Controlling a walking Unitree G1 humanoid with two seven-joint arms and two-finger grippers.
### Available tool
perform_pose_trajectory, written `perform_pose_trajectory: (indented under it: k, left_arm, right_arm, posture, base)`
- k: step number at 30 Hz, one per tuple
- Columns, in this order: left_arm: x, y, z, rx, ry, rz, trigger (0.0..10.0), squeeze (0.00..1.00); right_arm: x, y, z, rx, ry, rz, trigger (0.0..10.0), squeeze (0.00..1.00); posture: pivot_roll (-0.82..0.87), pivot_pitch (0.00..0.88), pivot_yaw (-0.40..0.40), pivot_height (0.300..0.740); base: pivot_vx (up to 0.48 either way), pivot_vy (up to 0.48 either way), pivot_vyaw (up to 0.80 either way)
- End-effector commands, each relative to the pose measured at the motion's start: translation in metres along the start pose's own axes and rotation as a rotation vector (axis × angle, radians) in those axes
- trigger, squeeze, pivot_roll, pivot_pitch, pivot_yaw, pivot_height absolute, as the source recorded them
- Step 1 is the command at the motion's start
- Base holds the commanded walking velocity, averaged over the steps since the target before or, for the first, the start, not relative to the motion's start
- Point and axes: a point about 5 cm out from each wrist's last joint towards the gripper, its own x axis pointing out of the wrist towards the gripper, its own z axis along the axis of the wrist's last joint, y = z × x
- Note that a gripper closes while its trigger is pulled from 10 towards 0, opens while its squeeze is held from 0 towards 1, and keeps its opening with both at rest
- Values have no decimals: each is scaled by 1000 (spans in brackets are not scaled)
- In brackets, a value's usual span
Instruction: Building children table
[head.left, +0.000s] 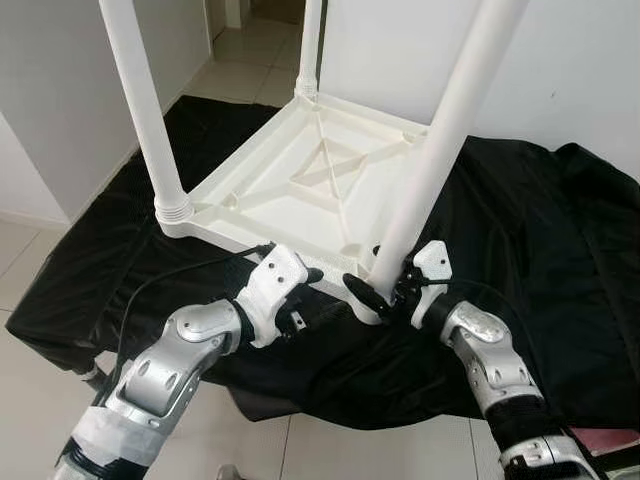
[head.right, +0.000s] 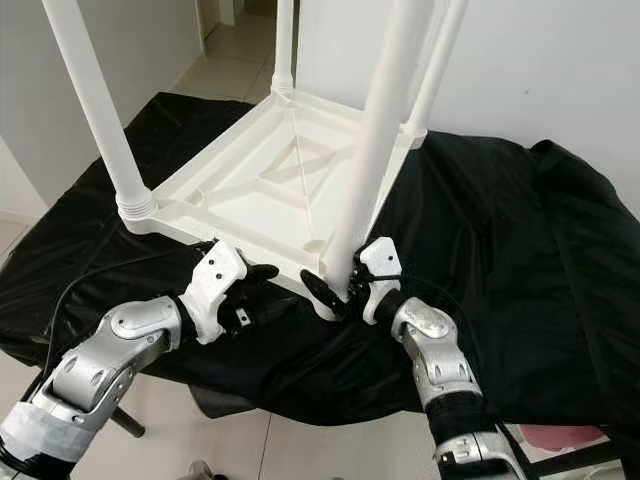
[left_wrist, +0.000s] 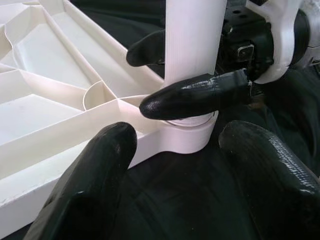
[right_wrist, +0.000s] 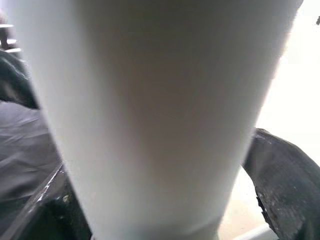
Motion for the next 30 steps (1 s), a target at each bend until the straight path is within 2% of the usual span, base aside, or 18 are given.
perform_pose_trajectory:
  k: [1, 2, 3, 19, 20, 25, 27, 30]
  left_arm:
    - [1, -3, -2, 8, 14, -58, 10000, 0]
    - [1, -3, -2, 8, 14, -58, 10000, 0]
    - [1, -3, -1, 9, 12, -55, 10000, 0]
    - [6, 1, -2, 11, 1, -17, 10000, 0]
    - [5, 2, -2, 13, 2, -8, 10000, 0]
    - [3, 4, -8, 6, 15, 4, 10000, 0]
    - [5, 3, -5, 0, 7, 0, 10000, 0]
    - [5, 2, -6, 0, 7, -5, 10000, 0]
  right_arm:
    - [1, 0, -4, -12, 26, 22, 7255, 0]
    - [1, 0, -4, -12, 26, 22, 7255, 0]
    - [1, -1, -5, -12, 29, 26, 0, 0]
    - [0, -6, -11, -19, 34, 30, 0, 0]
    - [-2, -7, -11, -10, 33, 21, 10000, 0]
    - [-6, -6, -12, 0, 26, 7, 10000, 0]
    - [-10, -4, -12, 13, 0, -48, 10000, 0]
    - [-11, -3, -13, 21, -5, -65, 10000, 0]
  posture:
    - [24, 51, -39, 740]
    - [24, 51, -39, 740]
    - [24, 46, -37, 740]
    - [27, 28, -58, 740]
    - [21, 31, -66, 740]
    - [15, 26, -64, 740]
    - [18, 26, -57, 740]
    - [14, 30, -57, 740]
  base:
    - [0, 0, 0]
    - [0, 0, 0]
    - [0, 0, 0]
    - [0, 0, 0]
    - [0, 0, 0]
    - [0, 0, 0]
    - [0, 0, 0]
    - [0, 0, 0]
